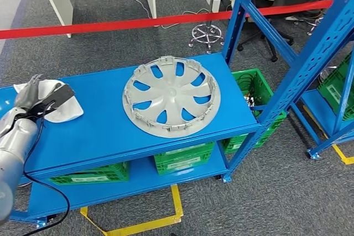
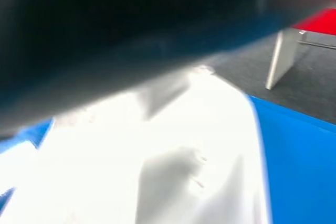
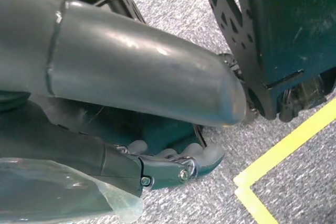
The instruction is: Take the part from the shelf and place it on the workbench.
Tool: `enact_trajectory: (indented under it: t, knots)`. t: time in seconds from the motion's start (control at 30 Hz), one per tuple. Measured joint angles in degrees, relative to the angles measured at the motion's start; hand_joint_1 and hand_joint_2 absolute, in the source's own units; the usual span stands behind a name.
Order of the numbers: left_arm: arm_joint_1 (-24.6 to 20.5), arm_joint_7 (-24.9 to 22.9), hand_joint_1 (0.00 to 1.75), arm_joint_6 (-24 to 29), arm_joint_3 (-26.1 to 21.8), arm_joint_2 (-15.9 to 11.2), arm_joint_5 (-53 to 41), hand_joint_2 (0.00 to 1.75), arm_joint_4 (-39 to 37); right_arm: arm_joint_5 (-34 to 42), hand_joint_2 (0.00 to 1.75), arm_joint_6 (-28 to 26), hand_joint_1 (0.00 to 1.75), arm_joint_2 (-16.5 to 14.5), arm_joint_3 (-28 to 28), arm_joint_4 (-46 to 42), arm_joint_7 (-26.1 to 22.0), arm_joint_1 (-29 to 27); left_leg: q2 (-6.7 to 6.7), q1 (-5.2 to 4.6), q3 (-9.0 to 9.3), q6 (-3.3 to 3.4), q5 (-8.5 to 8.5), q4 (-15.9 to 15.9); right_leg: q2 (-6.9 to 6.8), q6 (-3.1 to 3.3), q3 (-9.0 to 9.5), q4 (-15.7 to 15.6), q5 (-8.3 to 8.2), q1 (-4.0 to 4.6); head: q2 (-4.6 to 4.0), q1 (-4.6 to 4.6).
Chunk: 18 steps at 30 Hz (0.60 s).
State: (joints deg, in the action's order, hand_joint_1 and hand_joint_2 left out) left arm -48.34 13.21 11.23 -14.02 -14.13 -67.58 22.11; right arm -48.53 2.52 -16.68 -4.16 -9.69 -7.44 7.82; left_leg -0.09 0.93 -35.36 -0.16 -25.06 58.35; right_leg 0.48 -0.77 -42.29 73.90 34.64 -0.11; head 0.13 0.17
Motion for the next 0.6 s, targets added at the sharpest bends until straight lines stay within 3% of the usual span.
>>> enact_trajectory:
  t: [0.03, 0.07, 0.13, 0.2, 0.3, 0.37, 0.4, 0.5, 0.53, 0.57, 0.6]
  knots:
    - [0.0, 0.2, 0.0, -0.3, 0.3, 0.3, 0.3, 0.0, 0.1, 0.0, 0.0, 0.0, 0.0, 0.0, 0.0, 0.0, 0.0, 0.0, -0.01, -0.08, 0.02, 0.04, -0.02, 0.0, 0.0, 0.06, -0.81, 1.4, -0.08, 0.01, 0.0, 0.01]
    - [0.0, 0.4, 0.0, -0.5, 0.5, 0.6, 0.6, 0.0, 0.3, 0.0, 0.0, 0.0, 0.0, 0.0, 0.1, 0.0, 0.0, 0.0, -0.03, -0.14, 0.04, 0.06, -0.03, 0.0, 0.0, 0.2, -0.58, 0.7, -1.21, 0.01, 0.0, 0.01]
    - [0.0, 0.7, 0.0, -0.9, 1.1, 0.9, 0.9, 0.0, 0.7, 0.0, 0.0, 0.0, 0.0, 0.0, 0.2, 0.0, 0.0, 0.0, -0.09, -0.21, 0.08, 0.02, -0.06, 0.0, 0.0, 0.67, 2.58, -6.3, -5.22, 0.03, 0.0, 0.02]
    - [-0.1, 0.9, 0.0, -1.0, 1.5, 1.0, 1.2, 0.0, 1.0, -0.1, 0.0, 0.0, 0.0, 0.0, 0.3, 0.0, 0.0, 0.0, -0.13, -0.45, -0.05, -0.28, -0.11, 0.1, 0.03, 1.07, 6.04, -13.1, -7.38, 0.08, 0.0, -0.05]
    - [0.1, 1.8, 0.0, -1.6, 2.0, 1.1, 1.6, 0.0, 1.1, -0.1, 0.0, -0.6, 0.0, 0.0, 0.4, 0.0, 0.3, 0.0, -0.13, -0.48, -0.14, -1.13, 0.09, 0.0, 0.18, 1.37, 7.16, -15.0, -7.46, 0.18, 0.0, -0.11]
    - [0.2, 3.0, 0.0, -2.2, 2.4, 1.1, 1.9, 0.0, 1.2, -0.1, 0.0, -1.4, 0.0, 0.0, 0.5, 0.0, 0.5, 0.0, -0.1, -0.35, -0.48, -1.72, -0.9, 1.0, 0.19, 1.84, 7.35, -15.3, -7.71, -0.04, 0.0, -0.18]
    - [0.2, 3.8, 0.0, -2.8, 2.6, 0.9, 2.1, 0.0, 1.3, -0.2, 0.0, -1.7, 0.0, 0.0, 0.6, 0.0, 0.7, -0.1, -0.09, -0.31, -1.32, -2.02, -2.29, 3.2, 0.15, 2.07, 7.47, -15.5, -7.8, -0.18, 0.0, -0.26]
    - [0.6, 7.0, 0.0, -4.8, 3.4, 0.4, 2.7, 0.0, 1.4, -0.5, 0.0, -1.8, 0.0, 0.0, 0.7, 0.0, 1.0, -0.1, -0.07, -0.2, -5.94, -2.65, -7.38, 14.0, 0.1, 2.3, 7.58, -15.5, -7.76, -0.23, 0.0, -0.36]
    - [0.9, 8.1, 0.0, -5.5, 3.8, 0.2, 3.0, 0.0, 1.4, -0.6, 0.0, -1.8, 0.0, 0.0, 0.8, 0.0, 1.0, -0.1, -0.07, -0.19, -6.81, -2.74, -7.75, 16.0, 0.1, 2.31, 7.59, -15.4, -7.74, -0.23, 0.0, -0.38]
    - [1.0, 9.2, 0.0, -6.1, 4.3, 0.0, 3.3, 0.0, 1.4, -0.7, 0.0, -1.7, 0.0, 0.0, 0.8, 0.0, 1.1, -0.1, -0.07, -0.17, -6.71, -2.76, -6.99, 15.8, 0.12, 2.32, 7.62, -15.4, -7.72, -0.23, 0.0, -0.38]
    - [1.1, 10.2, 0.0, -6.7, 4.8, -0.3, 3.6, 0.0, 1.6, -0.9, 0.0, -1.6, 0.0, 0.0, 0.9, 0.0, 1.1, -0.1, -0.06, -0.15, -5.58, -2.71, -5.27, 13.4, 0.14, 2.3, 7.67, -15.4, -7.68, -0.23, 0.0, -0.38]
